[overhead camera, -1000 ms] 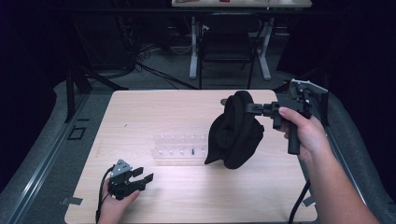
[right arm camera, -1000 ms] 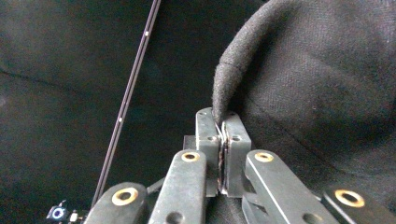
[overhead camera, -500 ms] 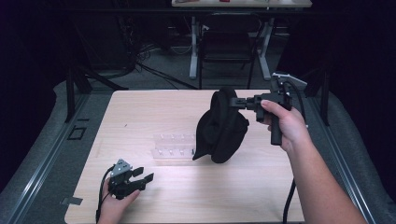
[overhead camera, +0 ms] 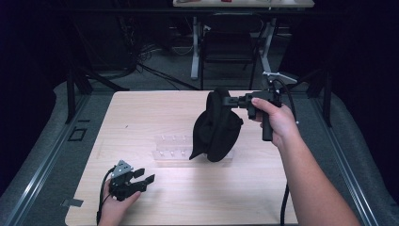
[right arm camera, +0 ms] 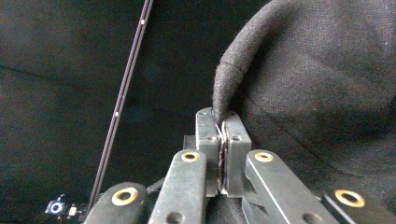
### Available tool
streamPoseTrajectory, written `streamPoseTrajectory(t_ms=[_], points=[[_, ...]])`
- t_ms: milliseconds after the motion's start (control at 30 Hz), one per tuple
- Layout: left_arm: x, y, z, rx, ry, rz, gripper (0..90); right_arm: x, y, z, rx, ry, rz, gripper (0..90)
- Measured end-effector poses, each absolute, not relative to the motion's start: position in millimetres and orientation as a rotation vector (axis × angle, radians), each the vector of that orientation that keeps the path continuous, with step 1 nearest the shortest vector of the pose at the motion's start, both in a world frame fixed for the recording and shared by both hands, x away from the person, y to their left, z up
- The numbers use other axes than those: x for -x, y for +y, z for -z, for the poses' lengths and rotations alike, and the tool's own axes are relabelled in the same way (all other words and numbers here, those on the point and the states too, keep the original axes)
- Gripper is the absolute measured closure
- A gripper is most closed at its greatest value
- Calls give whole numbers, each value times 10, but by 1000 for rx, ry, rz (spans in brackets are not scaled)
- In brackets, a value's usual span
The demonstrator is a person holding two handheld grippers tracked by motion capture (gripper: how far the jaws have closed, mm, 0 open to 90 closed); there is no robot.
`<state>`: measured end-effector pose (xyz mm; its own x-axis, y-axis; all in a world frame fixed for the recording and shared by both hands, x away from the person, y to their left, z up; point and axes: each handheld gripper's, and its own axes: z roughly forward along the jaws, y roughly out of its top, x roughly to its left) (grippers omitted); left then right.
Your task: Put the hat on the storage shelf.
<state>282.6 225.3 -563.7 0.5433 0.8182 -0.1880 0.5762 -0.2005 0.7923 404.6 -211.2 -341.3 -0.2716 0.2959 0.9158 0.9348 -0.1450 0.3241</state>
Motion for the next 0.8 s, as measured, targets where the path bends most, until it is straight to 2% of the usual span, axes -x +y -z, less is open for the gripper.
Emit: streamPoseTrajectory(t_ms=[333, 800], points=[[-2831, 2242, 5635, -1897, 1134, -346, 456, -4122, -2041, 3377, 1412, -1583, 1448, 883], [-2814, 2157, 5601, -1904, 1096, -355, 467, -4141, -1908, 3503, 1397, -1539, 1466, 882]])
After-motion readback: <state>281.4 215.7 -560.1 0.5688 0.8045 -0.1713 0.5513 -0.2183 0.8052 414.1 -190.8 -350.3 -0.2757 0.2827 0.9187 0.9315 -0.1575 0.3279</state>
